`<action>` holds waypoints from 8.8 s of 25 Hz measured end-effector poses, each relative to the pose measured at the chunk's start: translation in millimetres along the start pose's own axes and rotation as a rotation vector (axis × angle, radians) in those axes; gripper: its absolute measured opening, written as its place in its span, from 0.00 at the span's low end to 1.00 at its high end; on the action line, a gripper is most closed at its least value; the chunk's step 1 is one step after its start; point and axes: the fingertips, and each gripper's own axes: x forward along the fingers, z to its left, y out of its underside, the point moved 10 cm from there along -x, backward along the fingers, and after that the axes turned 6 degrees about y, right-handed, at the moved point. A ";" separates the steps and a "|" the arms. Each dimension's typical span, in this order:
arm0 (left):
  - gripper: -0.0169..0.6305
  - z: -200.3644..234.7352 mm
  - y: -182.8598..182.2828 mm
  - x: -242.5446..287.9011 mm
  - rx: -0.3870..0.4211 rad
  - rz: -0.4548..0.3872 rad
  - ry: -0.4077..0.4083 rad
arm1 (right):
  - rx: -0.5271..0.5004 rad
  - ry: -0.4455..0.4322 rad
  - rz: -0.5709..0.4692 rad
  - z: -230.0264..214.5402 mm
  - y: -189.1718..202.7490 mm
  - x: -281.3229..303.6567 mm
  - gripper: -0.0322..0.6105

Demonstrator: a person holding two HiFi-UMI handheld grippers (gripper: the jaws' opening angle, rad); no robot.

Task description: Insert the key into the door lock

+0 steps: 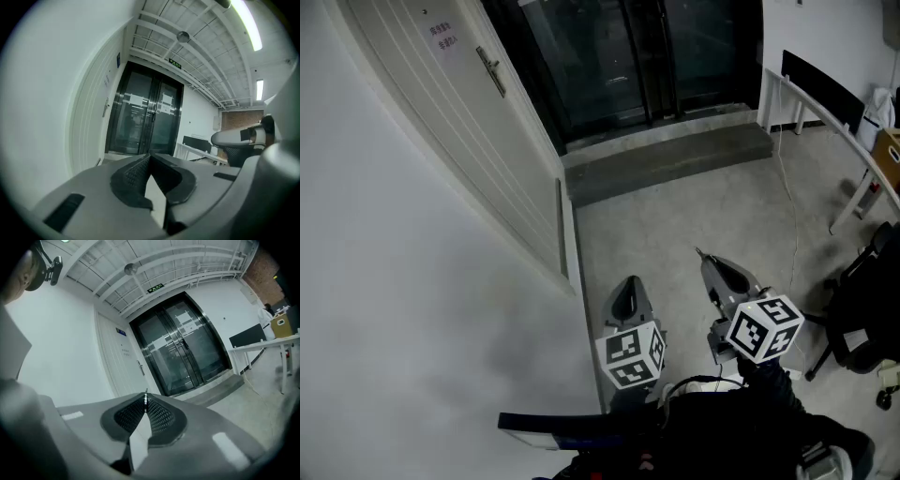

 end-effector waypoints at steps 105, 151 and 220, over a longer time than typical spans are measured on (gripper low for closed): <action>0.03 363.8 -206.3 758.3 -0.108 -0.058 -0.134 | -0.080 -0.084 0.041 -184.2 -198.0 848.0 0.07; 0.03 536.8 -319.2 938.1 -0.127 -0.252 -0.692 | -0.168 -0.664 0.217 -142.6 -258.0 1231.7 0.07; 0.03 675.6 -375.7 814.3 0.000 -0.377 -1.206 | -1.538 -1.075 -0.816 151.4 -224.1 1320.9 0.07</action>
